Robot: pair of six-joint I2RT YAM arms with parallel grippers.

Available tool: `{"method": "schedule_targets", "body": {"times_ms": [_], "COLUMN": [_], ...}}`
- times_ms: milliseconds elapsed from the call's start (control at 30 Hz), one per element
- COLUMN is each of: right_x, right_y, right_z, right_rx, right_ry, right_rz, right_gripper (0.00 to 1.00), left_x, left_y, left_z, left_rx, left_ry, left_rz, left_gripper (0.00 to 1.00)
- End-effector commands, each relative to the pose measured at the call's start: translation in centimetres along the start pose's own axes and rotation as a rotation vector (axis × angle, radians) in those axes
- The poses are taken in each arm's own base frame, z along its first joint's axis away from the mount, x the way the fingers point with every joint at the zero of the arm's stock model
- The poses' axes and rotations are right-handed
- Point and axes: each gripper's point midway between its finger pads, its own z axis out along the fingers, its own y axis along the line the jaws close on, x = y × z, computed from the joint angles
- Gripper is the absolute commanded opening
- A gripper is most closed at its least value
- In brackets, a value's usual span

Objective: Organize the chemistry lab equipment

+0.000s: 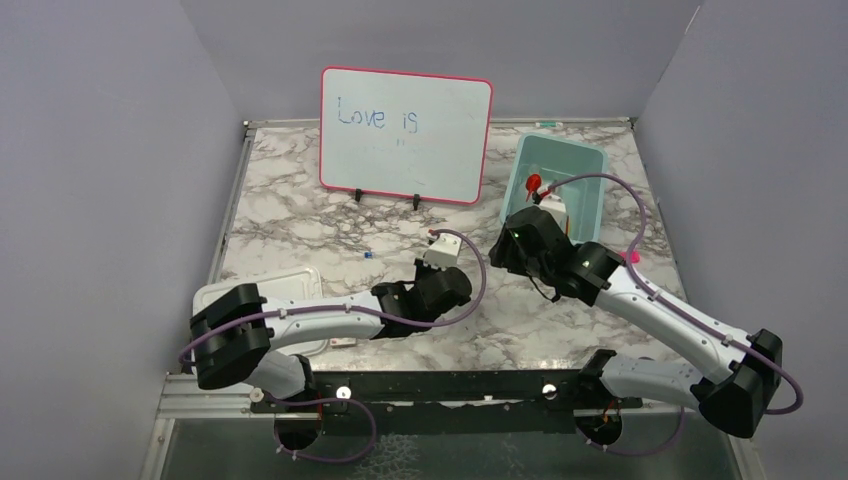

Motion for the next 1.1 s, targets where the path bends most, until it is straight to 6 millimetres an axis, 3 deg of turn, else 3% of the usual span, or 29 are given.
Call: {"method": "schedule_targets", "body": {"times_ms": [0,433,733,1067], "right_x": [0.6,0.8,1.1,1.3], "right_y": [-0.4,0.0,0.0,0.0], "right_z": [0.3,1.1,1.4,1.5], "right_rx": [0.021,0.024,0.028,0.027], "right_ry": [0.018,0.030,0.042,0.047], "right_rz": [-0.002,-0.035,-0.043,-0.047], "right_gripper": [0.55,0.55,0.55,0.55], "left_x": [-0.7,-0.1,1.6,2.7], "left_y": [0.6,1.6,2.0,2.6], "left_z": [0.5,1.6,2.4,2.5], "left_rx": [-0.053,-0.103,-0.118,-0.119], "left_ry": [-0.055,-0.056,-0.006,0.006], "left_rz": [0.010,0.015,0.024,-0.022], "left_gripper": [0.06,0.06,0.07,0.23]}}
